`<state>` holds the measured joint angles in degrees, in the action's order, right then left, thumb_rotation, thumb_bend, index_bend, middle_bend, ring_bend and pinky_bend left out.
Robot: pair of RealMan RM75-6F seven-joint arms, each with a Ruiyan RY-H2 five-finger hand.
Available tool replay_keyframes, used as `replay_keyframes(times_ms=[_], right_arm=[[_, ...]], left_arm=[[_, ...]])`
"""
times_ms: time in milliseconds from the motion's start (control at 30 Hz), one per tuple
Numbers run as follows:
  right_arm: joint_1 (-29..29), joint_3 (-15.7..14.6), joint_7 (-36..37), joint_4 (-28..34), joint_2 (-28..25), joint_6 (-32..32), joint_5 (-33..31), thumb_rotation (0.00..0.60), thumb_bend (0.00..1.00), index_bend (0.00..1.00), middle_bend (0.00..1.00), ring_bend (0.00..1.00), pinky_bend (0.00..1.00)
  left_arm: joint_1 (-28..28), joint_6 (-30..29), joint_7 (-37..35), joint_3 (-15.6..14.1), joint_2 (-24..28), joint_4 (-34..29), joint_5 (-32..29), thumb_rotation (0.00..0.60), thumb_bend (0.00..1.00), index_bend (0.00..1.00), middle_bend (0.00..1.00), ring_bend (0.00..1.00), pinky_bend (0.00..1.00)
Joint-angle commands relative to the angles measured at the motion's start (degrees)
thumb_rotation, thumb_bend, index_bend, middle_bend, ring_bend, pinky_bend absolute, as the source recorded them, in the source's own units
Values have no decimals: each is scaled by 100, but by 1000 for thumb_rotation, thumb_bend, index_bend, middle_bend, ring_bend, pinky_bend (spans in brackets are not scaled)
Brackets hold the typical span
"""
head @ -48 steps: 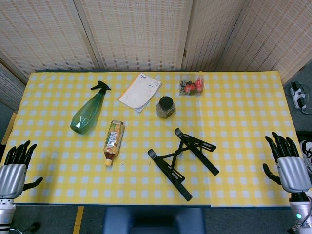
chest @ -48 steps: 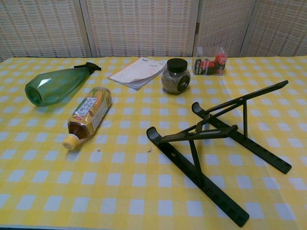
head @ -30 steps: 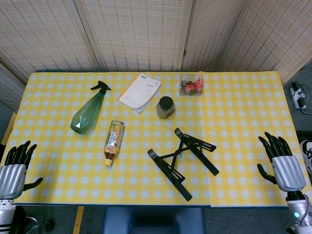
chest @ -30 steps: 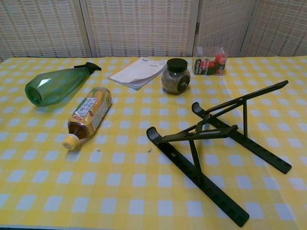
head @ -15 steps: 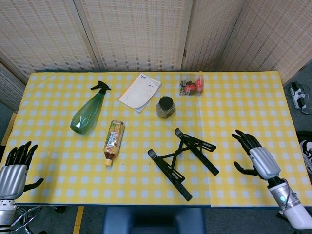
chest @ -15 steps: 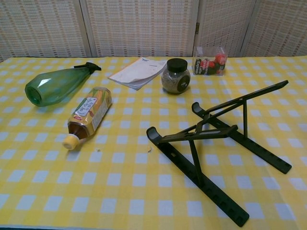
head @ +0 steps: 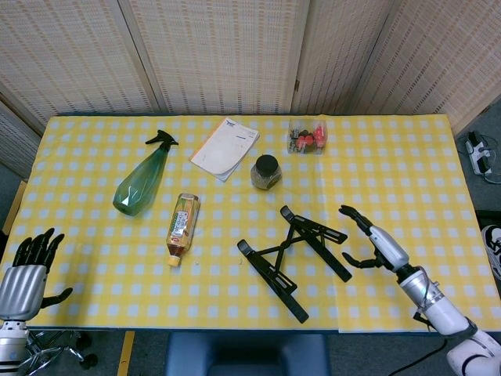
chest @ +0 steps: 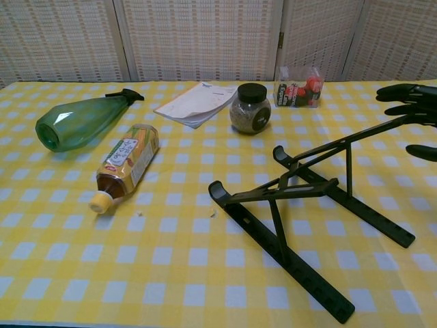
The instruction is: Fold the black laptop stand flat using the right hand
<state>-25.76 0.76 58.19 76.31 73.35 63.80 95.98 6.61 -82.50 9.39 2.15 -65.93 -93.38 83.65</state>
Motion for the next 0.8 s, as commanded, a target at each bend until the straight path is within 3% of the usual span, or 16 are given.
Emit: replay_keyframes(times_ms=[33,367,800], right_arm=[[-267,-132,714,-419,372,-58,147,600,400,0,0,0,0],[-462,-454,1346,-580,768,279,516,600,400,0,0,0,0],[-344,-887,671,1,565,977,923,600,399,0,0,0,0]], left_arm=[[3,13,0,-6,1,-1,-4,600,134,8,1,5,0],[18,40,-25,-4,14,10,-14,600,135,8,1,8,0],[259,225,-127,-7,-17,66,285,600,135,7,1,9,0]])
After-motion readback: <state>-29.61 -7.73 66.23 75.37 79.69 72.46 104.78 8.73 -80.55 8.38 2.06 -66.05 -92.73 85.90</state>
